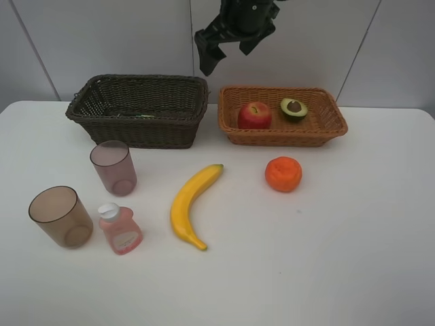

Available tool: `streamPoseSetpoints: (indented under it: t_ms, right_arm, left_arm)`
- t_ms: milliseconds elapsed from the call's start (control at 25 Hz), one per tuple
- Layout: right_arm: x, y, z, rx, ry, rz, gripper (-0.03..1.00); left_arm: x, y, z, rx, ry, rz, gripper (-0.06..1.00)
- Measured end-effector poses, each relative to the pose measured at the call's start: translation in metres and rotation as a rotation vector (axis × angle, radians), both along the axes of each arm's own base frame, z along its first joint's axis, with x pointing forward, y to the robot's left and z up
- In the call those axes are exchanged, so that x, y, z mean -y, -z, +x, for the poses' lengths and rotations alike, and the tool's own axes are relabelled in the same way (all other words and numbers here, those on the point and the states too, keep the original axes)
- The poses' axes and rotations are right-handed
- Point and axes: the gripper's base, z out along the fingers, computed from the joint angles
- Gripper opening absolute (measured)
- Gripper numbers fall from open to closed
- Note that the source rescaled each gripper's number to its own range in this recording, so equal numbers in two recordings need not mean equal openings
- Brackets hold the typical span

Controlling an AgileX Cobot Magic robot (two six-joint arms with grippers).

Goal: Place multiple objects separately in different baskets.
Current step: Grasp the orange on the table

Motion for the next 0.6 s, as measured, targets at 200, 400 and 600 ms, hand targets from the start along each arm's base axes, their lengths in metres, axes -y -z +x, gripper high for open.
streamPoseSetpoints:
  t_ms: [200, 400, 600]
  right_arm:
    - [0.002, 0.000, -0.001, -0.028, 0.101, 0.026, 0.98]
    - [0.007, 0.010, -0.009, -0.083, 0.155, 0.015, 0.98]
    - [0.016, 0.020, -0.019, -0.125, 0.173, -0.035, 0.98]
  left_arm:
    - [0.000, 0.000, 0.000, 0.000, 0.000, 0.000, 1.00]
    - [0.000, 0.000, 0.000, 0.000, 0.000, 0.000, 1.00]
    - [0.000, 0.000, 0.000, 0.000, 0.000, 0.000, 1.00]
